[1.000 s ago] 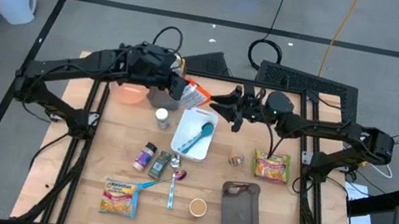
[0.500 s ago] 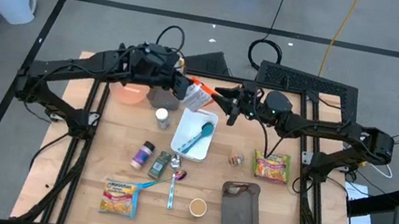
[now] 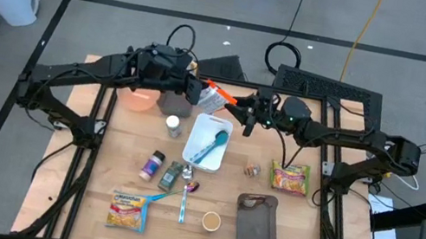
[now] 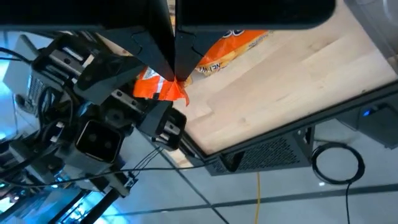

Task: Pick & Place Food Item
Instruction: Put the orange noodle pack into the top black bin

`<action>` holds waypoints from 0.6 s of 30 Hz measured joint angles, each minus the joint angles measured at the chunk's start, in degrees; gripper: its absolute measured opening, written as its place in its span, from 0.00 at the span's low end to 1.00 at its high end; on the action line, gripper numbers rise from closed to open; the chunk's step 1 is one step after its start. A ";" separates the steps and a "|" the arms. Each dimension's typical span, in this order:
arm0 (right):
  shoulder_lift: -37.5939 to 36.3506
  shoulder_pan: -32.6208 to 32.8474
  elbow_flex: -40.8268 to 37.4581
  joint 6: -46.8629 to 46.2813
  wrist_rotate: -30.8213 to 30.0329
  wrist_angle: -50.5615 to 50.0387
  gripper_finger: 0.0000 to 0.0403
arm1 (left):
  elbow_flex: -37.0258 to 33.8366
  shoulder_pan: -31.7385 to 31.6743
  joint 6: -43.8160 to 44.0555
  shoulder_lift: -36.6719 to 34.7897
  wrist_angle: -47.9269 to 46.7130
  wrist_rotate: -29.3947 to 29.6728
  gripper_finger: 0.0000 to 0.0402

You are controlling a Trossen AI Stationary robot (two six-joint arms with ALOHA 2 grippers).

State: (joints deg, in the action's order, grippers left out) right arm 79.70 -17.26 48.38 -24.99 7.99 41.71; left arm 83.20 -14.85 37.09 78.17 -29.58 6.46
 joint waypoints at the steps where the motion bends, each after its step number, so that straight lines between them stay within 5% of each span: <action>1: 0.00 0.00 0.00 0.02 0.00 0.02 0.40 | 0.00 0.00 -0.19 0.00 -0.07 0.00 0.00; 18: 0.00 0.00 -0.02 0.20 1.27 3.05 0.02 | 0.00 0.00 -0.40 0.00 -0.70 -0.50 0.00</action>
State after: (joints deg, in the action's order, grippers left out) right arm 79.70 -17.26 48.36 -24.80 9.26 44.76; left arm 83.20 -14.85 36.69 78.17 -30.28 5.96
